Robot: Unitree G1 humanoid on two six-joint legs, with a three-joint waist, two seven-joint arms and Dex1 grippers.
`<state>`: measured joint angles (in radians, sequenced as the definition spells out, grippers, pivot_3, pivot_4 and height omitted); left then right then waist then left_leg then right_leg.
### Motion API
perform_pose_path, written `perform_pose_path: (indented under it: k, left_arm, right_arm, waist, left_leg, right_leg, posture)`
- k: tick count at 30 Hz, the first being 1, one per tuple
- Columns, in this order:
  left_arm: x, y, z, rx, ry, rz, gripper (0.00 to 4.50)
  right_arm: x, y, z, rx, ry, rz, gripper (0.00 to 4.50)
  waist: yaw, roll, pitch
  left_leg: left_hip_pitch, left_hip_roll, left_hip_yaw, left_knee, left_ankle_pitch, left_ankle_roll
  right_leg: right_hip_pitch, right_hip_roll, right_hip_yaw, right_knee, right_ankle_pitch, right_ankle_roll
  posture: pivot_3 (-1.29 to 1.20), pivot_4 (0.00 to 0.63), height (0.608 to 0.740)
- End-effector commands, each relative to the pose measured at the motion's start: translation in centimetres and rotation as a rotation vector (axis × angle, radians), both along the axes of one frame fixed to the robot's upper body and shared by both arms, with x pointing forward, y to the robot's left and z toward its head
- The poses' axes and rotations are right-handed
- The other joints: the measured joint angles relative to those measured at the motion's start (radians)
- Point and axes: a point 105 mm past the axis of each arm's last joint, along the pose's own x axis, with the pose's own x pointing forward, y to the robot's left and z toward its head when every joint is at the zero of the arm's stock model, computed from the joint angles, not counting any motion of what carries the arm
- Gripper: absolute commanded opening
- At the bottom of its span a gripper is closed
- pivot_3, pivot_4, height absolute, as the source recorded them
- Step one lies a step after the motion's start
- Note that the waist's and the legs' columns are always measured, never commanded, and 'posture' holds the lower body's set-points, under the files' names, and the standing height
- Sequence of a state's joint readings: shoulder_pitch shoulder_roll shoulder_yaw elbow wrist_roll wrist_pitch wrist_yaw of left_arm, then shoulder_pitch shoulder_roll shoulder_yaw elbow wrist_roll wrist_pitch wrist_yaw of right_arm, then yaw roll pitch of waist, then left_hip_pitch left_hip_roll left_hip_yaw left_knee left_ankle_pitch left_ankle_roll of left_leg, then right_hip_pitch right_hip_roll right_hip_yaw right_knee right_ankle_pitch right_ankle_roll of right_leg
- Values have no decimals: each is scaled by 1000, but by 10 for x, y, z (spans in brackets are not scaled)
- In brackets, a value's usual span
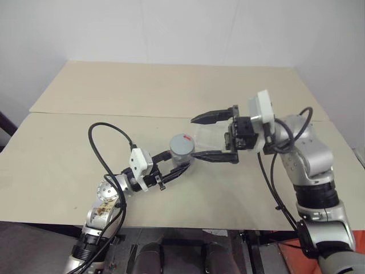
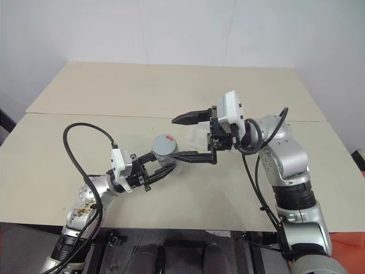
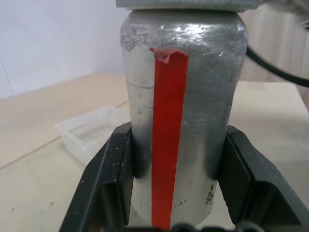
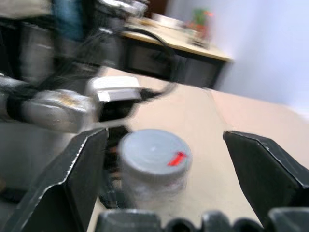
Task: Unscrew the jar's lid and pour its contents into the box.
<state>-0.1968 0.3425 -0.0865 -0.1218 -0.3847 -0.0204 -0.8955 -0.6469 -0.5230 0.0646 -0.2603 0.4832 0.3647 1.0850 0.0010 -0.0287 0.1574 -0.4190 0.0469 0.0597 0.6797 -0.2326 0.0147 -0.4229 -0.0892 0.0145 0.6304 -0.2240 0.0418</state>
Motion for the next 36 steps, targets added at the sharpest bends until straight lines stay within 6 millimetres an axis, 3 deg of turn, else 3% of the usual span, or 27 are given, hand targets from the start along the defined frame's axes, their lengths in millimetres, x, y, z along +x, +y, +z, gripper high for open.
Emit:
perform_pose_path:
  k: [1, 8, 13, 22, 36]
  left_arm:
    - [4, -1, 9, -5, -59, 27, 2092]
    - [8, -2, 9, 4, -76, 45, 2092]
    - [7, -1, 14, -7, -87, 44, 2092]
    - [5, -2, 12, -13, -87, 35, 2092]
    - [8, 5, 14, -38, -83, 36, 2092]
  right_arm:
    - [-3, 11, 12, 95, 4, -114, 4458]
    - [-16, 32, 9, 141, 46, -138, 4458]
    - [-15, 42, 4, 139, 53, -192, 4458]
    - [-5, 44, -6, 140, 68, -265, 4458]
    - [-2, 29, -11, 121, 64, -313, 4458]
  waist:
    - [-1, 0, 0]
    - [0, 0, 0]
    - [-1, 0, 0]
    - [-2, 0, 0]
    - [-4, 0, 0]
  left_leg:
    - [0, 0, 0, 0, 0, 0]
    - [0, 0, 0, 0, 0, 0]
    - [0, 0, 0, 0, 0, 0]
    - [0, 0, 0, 0, 0, 0]
    - [0, 0, 0, 0, 0, 0]
  right_leg:
    - [0, 0, 0, 0, 0, 0]
    - [0, 0, 0, 0, 0, 0]
    - [0, 0, 0, 0, 0, 0]
    - [0, 0, 0, 0, 0, 0]
    - [0, 0, 0, 0, 0, 0]
  posture:
    - [0, 150, 740]
    - [0, 150, 740]
    - [0, 150, 740]
    - [0, 150, 740]
    - [0, 150, 740]
